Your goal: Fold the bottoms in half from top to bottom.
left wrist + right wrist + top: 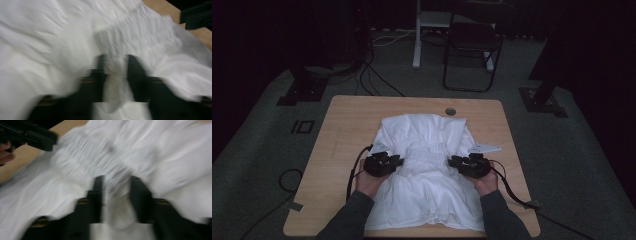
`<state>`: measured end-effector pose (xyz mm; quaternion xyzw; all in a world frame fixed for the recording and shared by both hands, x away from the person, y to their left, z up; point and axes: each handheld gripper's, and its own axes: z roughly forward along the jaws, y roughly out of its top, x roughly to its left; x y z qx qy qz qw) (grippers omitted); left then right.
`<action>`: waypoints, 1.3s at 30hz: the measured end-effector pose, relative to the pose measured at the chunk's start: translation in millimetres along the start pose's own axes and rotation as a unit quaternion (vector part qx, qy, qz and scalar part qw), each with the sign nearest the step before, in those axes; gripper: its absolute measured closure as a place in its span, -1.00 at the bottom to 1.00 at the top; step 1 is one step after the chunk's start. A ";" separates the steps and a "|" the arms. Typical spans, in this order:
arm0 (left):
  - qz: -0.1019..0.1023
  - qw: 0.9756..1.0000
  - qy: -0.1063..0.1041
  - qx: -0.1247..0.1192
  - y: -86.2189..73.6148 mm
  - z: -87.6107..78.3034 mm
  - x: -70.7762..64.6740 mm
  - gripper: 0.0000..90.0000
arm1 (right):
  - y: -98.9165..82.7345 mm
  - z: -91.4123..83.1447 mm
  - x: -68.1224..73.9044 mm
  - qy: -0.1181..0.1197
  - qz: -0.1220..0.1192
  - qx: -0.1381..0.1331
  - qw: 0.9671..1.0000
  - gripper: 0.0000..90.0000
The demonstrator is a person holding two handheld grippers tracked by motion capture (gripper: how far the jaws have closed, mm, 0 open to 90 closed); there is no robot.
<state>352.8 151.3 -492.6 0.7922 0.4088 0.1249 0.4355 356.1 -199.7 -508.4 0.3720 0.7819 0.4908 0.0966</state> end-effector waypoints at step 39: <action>0.099 0.990 -0.055 0.083 -22.4 53.9 -38.7 0.64 | 1.1 28.6 -2.0 0.058 -0.018 0.010 0.998 0.68</action>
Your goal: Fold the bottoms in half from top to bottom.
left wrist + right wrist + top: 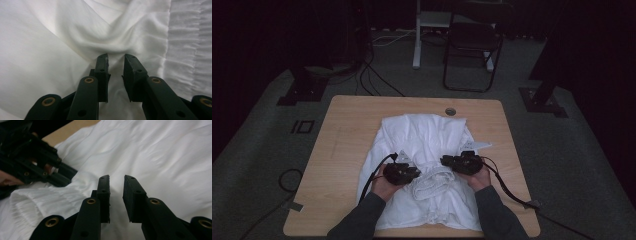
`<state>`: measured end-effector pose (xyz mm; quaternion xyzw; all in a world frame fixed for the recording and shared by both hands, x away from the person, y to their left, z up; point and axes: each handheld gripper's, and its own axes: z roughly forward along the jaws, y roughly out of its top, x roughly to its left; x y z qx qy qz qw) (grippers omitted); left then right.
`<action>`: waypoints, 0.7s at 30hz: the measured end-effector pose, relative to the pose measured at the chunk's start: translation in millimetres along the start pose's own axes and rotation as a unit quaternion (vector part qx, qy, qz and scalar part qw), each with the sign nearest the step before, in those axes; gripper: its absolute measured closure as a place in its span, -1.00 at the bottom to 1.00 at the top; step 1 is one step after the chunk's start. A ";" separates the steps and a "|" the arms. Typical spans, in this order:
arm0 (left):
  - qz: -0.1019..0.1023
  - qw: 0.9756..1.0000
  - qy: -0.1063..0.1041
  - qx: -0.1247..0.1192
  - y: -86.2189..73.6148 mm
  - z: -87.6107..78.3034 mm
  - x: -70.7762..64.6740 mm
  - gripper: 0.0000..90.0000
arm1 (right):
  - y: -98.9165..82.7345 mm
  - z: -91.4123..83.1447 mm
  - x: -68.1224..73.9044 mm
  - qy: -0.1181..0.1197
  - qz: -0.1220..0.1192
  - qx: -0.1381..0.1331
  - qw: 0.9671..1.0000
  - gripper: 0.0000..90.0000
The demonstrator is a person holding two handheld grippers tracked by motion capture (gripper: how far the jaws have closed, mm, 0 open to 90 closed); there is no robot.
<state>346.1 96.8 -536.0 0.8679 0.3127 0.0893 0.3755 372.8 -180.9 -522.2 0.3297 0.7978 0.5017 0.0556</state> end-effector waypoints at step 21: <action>-0.029 0.995 0.085 -0.052 35.9 -18.7 47.4 0.34 | 19.4 15.8 -22.5 -0.094 0.003 0.001 0.996 0.31</action>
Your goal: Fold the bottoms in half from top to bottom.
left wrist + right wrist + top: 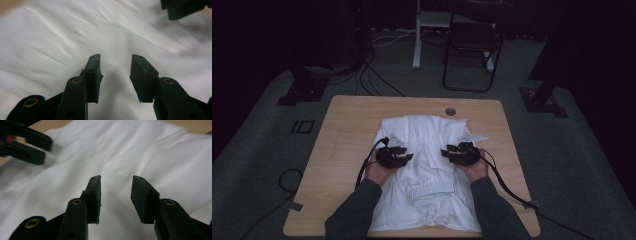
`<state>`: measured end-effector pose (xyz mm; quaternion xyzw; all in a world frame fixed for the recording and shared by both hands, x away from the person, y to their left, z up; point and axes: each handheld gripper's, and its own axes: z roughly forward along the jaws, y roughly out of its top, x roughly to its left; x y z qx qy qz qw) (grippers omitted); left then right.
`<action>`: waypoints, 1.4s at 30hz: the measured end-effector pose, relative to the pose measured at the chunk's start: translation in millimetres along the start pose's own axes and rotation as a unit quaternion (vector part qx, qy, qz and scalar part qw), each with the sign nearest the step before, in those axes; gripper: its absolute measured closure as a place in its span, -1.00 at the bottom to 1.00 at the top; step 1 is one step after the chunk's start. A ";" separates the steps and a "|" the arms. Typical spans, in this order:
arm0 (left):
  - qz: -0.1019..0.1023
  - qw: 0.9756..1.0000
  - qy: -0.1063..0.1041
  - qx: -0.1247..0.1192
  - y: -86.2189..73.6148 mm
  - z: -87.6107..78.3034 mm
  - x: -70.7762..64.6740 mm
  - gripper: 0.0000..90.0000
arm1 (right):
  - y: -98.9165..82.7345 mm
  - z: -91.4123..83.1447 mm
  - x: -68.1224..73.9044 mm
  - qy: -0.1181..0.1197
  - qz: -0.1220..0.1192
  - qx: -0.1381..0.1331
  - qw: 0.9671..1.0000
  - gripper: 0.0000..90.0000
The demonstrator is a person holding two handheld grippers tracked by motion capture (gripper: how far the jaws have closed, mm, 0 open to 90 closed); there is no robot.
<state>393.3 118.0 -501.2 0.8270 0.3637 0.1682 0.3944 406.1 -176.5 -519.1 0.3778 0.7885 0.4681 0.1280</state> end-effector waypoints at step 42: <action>-0.019 0.999 0.022 0.014 -46.9 -11.7 2.2 0.20 | -53.2 10.9 15.3 -0.094 0.030 0.029 0.995 0.38</action>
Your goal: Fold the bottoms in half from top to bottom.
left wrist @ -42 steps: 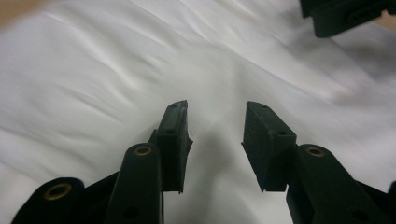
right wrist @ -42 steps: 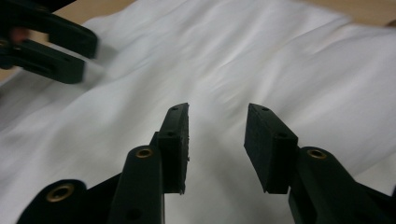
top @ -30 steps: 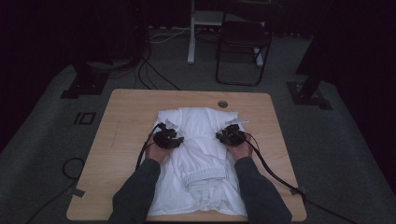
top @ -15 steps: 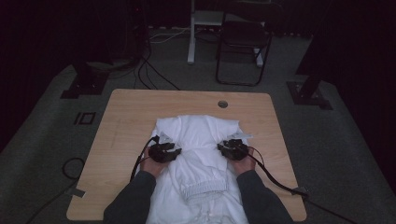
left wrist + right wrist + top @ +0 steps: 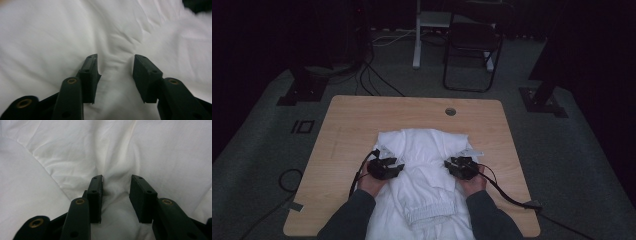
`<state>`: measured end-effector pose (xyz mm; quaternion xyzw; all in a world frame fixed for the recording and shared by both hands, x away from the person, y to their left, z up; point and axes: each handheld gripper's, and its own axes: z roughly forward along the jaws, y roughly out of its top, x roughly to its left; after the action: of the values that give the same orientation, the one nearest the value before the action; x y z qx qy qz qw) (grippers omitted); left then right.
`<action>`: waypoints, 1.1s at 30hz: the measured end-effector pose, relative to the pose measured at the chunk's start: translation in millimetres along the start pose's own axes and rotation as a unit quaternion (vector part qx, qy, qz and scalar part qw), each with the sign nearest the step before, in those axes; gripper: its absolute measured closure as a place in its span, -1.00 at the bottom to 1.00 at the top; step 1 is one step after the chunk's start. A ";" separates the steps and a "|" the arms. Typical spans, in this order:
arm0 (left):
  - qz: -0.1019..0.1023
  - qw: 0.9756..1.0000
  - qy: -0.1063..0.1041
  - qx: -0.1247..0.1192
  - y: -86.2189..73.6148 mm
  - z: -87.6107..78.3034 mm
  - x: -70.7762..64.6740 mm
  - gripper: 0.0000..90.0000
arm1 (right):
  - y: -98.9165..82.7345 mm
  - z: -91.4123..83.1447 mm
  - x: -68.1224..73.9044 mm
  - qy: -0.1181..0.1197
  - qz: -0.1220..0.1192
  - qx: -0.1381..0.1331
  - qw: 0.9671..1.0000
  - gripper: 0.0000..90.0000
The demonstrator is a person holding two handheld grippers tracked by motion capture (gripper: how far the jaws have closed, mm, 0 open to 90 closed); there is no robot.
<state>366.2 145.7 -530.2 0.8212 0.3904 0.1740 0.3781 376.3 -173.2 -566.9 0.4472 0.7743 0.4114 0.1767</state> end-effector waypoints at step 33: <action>-0.152 0.981 0.117 0.041 24.2 51.4 114.2 -0.44 | -0.1 -0.3 -2.0 0.009 0.010 -0.001 1.000 0.37</action>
<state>480.9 199.1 -546.5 0.7411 0.5587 0.1935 0.3181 377.1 -175.1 -567.0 0.4513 0.7708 0.4178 0.1660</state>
